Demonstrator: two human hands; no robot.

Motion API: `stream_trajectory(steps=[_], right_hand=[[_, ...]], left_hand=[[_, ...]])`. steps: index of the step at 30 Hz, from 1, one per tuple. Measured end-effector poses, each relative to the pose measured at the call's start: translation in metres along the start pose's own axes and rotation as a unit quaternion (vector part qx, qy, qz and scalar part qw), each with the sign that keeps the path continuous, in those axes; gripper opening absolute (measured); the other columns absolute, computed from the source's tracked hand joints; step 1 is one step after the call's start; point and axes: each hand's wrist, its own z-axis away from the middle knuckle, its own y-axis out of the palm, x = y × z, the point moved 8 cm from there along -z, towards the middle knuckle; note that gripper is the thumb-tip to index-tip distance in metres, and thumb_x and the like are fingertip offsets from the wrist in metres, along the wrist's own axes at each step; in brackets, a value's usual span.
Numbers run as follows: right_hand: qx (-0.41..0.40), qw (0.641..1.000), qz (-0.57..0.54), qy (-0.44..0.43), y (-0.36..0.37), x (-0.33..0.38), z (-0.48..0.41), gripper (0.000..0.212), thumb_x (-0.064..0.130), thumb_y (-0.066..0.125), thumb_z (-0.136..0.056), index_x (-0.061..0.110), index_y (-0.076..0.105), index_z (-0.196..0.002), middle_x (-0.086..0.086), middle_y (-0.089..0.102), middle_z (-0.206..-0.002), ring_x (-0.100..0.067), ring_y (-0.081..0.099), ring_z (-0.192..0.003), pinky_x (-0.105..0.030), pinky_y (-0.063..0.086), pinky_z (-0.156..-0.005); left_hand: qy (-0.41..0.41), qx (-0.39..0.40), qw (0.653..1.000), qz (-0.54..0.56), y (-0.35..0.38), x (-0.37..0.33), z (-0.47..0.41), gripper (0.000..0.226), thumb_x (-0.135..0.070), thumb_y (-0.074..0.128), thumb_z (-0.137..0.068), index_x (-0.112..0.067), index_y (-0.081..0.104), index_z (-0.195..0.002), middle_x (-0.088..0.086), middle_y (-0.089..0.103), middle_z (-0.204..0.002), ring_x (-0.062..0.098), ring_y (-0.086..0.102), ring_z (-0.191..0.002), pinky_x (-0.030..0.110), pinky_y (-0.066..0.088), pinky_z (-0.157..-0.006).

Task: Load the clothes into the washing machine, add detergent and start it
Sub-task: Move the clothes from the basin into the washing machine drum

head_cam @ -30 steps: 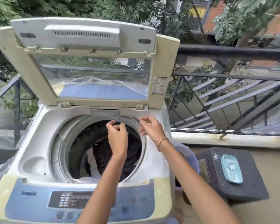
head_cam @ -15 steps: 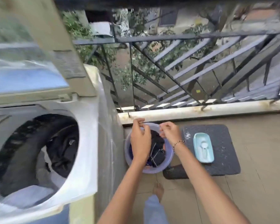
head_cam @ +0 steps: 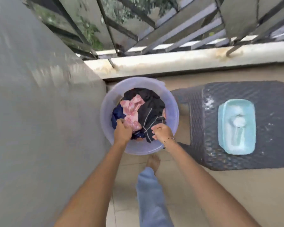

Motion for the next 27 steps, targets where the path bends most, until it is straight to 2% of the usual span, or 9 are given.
stream_trajectory(steps=[4,7,12,14,16,18,21,24,27], right_hand=[[0.028,0.999,-0.013,0.018,0.033,-0.011,-0.036,0.027,0.019,0.056,-0.085,0.026,0.055,-0.059,-0.017,0.070,-0.088,-0.031,0.065,-0.080,-0.048,0.053,-0.087],[0.048,0.997,-0.056,0.031,0.047,0.002,-0.037,0.023,0.016,0.056,-0.087,0.024,0.056,-0.065,-0.005,0.063,-0.073,-0.017,0.060,-0.061,-0.035,0.056,-0.076],[0.075,0.988,-0.130,0.046,0.064,0.001,-0.057,0.020,0.013,0.056,-0.089,0.018,0.057,-0.070,-0.001,0.058,-0.069,-0.012,0.054,-0.059,-0.022,0.049,-0.060],[0.078,0.988,-0.117,0.057,0.065,-0.002,-0.060,0.014,0.023,0.057,-0.090,0.018,0.058,-0.076,-0.001,0.059,-0.077,-0.014,0.057,-0.072,-0.027,0.051,-0.071],[0.075,0.991,-0.090,0.064,0.062,-0.005,-0.058,0.035,0.046,0.058,-0.086,0.011,0.060,-0.088,-0.002,0.060,-0.083,-0.017,0.057,-0.081,-0.035,0.052,-0.078],[0.112,0.980,-0.142,0.087,0.066,-0.005,-0.049,0.063,0.064,0.059,-0.076,0.005,0.062,-0.097,-0.003,0.063,-0.073,-0.020,0.063,-0.073,-0.036,0.056,-0.067],[0.235,0.918,-0.298,0.120,0.082,0.008,-0.031,0.060,0.062,0.058,-0.080,0.010,0.065,-0.108,-0.003,0.069,-0.068,-0.014,0.066,-0.053,-0.022,0.051,-0.045],[0.250,0.890,-0.369,0.100,0.084,0.022,-0.029,0.057,0.061,0.057,-0.081,0.018,0.064,-0.118,-0.006,0.072,-0.106,-0.020,0.070,-0.092,-0.031,0.056,-0.077],[0.251,0.884,-0.384,0.088,0.083,0.030,-0.029,0.054,0.060,0.058,-0.081,0.025,0.062,-0.122,-0.004,0.065,-0.123,-0.021,0.060,-0.115,-0.041,0.040,-0.106]], left_hand=[[0.042,0.050,0.995,-0.070,0.030,0.007,-0.041,0.049,-0.009,0.054,-0.088,-0.011,0.037,-0.134,0.016,0.057,-0.120,0.034,0.055,-0.110,0.037,0.044,-0.090],[0.057,0.051,0.982,-0.175,0.042,0.005,-0.069,0.056,-0.008,0.057,-0.087,-0.004,0.037,-0.139,0.022,0.051,-0.132,0.039,0.048,-0.121,0.043,0.041,-0.100],[0.060,0.070,0.956,-0.278,0.072,0.025,-0.093,0.047,-0.029,0.061,-0.089,-0.006,0.046,-0.127,0.017,0.058,-0.124,0.036,0.053,-0.115,0.040,0.044,-0.088],[0.058,0.090,0.966,-0.233,0.075,0.029,-0.089,0.032,-0.031,0.058,-0.089,-0.009,0.058,-0.113,0.013,0.064,-0.114,0.032,0.058,-0.105,0.035,0.044,-0.081],[0.065,0.064,0.987,-0.129,0.066,0.020,-0.075,0.014,-0.030,0.056,-0.087,-0.018,0.062,-0.089,0.007,0.067,-0.095,0.027,0.060,-0.090,0.033,0.043,-0.073],[0.065,0.035,0.996,-0.048,0.054,0.013,-0.050,0.019,-0.028,0.054,-0.083,-0.020,0.052,-0.066,0.000,0.060,-0.072,0.020,0.055,-0.071,0.031,0.038,-0.063],[0.084,0.052,0.995,0.008,0.042,0.005,-0.012,0.024,-0.027,0.052,-0.078,-0.010,0.052,-0.061,0.007,0.058,-0.060,0.020,0.050,-0.058,0.034,0.040,-0.059],[0.085,0.113,0.984,0.106,0.030,0.003,0.012,0.020,-0.023,0.049,-0.067,-0.016,0.042,-0.049,-0.001,0.045,-0.047,0.013,0.038,-0.047,0.029,0.031,-0.051],[0.045,0.150,0.955,0.250,0.015,-0.006,0.027,0.030,-0.011,0.044,-0.057,-0.029,0.028,-0.039,-0.016,0.028,-0.041,0.001,0.024,-0.041,0.021,0.021,-0.045]])
